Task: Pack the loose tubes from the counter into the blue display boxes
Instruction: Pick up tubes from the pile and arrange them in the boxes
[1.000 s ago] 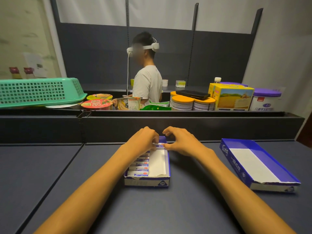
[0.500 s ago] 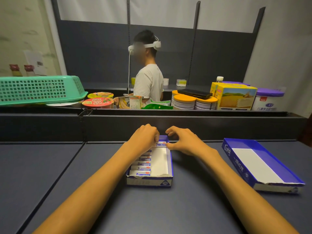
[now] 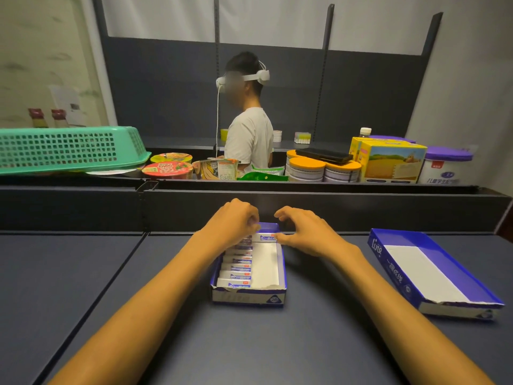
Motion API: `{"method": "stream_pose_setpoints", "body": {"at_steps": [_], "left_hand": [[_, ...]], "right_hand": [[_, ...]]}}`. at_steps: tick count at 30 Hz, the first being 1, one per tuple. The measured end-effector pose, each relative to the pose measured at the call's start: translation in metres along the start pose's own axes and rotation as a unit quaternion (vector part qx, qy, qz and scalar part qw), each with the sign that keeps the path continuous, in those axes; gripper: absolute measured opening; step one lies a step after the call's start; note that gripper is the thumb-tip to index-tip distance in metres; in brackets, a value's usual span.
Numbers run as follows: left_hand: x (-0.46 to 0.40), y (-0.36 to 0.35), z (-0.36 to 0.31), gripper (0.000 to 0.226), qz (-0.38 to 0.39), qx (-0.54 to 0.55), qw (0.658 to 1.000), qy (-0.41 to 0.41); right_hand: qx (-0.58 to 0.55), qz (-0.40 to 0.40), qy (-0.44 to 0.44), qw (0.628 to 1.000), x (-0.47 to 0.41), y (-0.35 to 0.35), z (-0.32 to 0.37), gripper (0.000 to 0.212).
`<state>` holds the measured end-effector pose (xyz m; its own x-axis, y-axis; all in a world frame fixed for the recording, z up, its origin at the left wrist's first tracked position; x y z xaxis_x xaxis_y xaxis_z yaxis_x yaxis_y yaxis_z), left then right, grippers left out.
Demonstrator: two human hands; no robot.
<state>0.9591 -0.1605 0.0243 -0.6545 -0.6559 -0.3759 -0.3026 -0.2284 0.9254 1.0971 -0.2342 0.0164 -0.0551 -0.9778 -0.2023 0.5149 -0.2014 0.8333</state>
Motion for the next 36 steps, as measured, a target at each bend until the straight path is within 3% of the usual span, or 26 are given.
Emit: {"method": "stream_pose_setpoints", "body": {"at_steps": [7,16,26,36], "left_hand": [[0.046,0.061,0.039,0.027,-0.055,0.023,0.996,0.059],[0.155,0.093,0.106,0.045,0.007,-0.066,0.982,0.177],[0.336,0.14,0.207,0.055,0.087,-0.151,0.954,0.245],[0.541,0.22,0.336,0.055,0.094,-0.167,0.928,0.318]], "right_hand": [[-0.053,-0.052,0.033,0.997,0.005,0.017,0.022,0.043],[-0.035,0.013,0.106,0.994,0.022,-0.031,0.115,0.047],[0.053,0.075,0.194,0.977,0.046,-0.152,0.274,0.057],[0.047,0.115,0.269,0.955,0.074,-0.291,0.494,0.055]]}}
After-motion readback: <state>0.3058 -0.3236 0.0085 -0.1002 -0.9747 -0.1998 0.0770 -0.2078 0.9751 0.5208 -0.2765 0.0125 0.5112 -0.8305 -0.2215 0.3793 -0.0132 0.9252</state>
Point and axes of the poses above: each hand's wrist, its own x-axis away from the middle knuckle, its own y-axis out of the back of the hand, z = x × y, the point moved 6 cm from there along -x, towards the middle knuckle, and after that the axes turned 10 degrees about -x, right-handed, at the moved point
